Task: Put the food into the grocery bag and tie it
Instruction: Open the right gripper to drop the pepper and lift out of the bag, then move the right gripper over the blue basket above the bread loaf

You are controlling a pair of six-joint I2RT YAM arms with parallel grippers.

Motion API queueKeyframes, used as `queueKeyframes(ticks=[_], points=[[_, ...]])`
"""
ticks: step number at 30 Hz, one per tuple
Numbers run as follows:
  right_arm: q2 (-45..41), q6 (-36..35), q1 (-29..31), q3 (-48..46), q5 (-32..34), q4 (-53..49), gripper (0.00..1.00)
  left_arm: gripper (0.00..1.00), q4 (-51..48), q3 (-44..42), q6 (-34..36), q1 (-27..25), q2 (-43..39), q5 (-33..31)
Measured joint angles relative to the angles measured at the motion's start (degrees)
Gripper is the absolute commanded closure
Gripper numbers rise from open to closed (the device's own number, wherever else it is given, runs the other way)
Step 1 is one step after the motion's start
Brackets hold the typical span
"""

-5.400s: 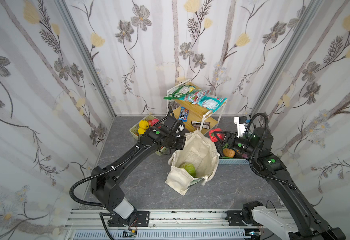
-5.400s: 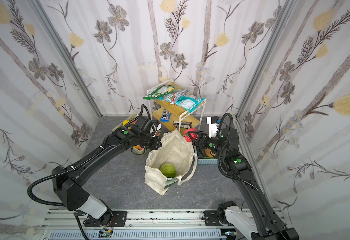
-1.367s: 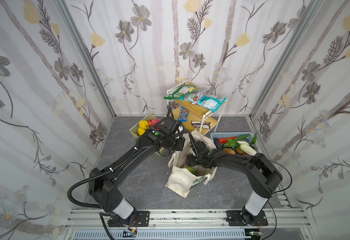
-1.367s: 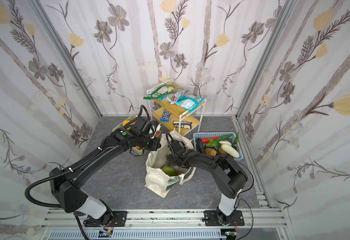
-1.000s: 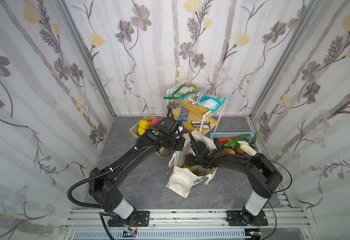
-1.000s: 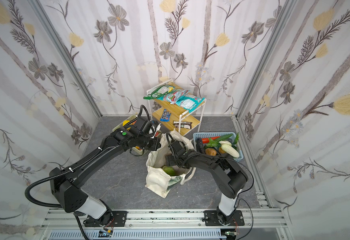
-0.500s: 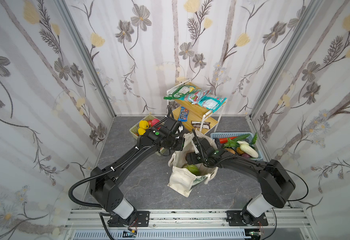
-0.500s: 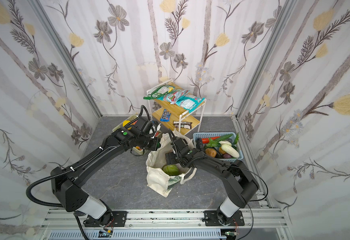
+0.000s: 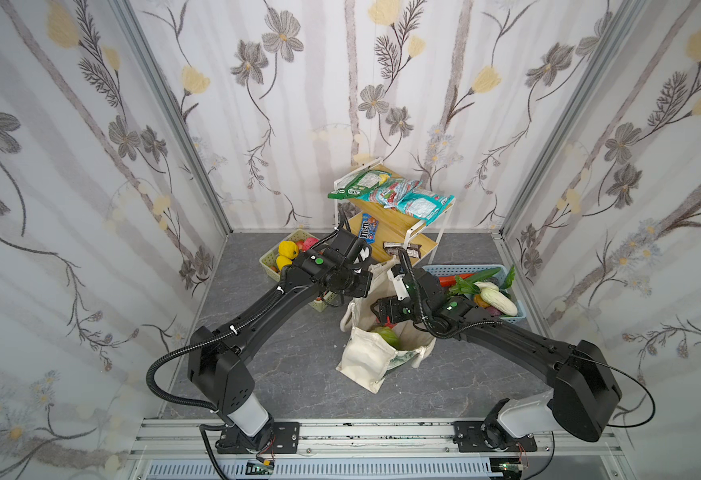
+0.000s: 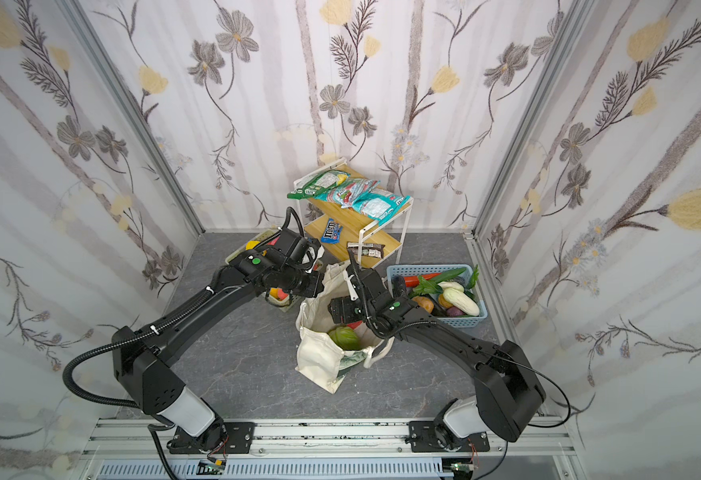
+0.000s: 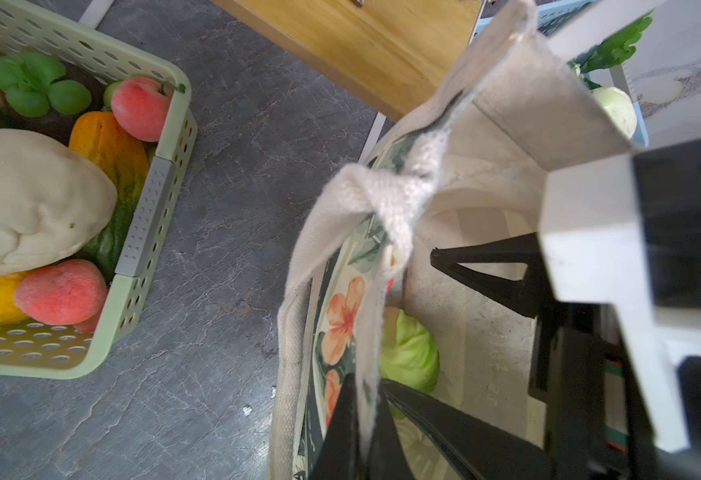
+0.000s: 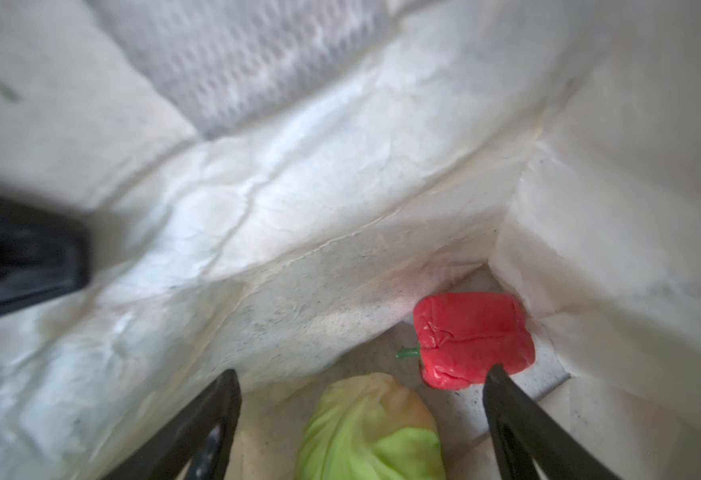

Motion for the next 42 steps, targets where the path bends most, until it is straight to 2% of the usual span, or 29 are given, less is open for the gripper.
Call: queueKeyframes(ticks=[11,23,33,42], points=[[-6.78,0.98,-1.95,1.6,-4.79,-1.09,0.1,1.0,-0.98,0.24,1.25,1.7,0.09,0.02],[-14.75,1.29,-8.35,1.7,-5.92,-6.58,0.11,1.0,-1.18,0.55,1.22,2.36,0.5,1.16],[-18.88,-1.16,-19.45,1.4,-5.33,-13.42,0.14,1.0,-1.86,1.36,1.22,2.4,0.66,1.66],[-17.81,-4.09,-28.35,0.61,-3.67,-16.57,0.18,1.0,-2.49,1.75,1.22,2.56,1.01,1.68]])
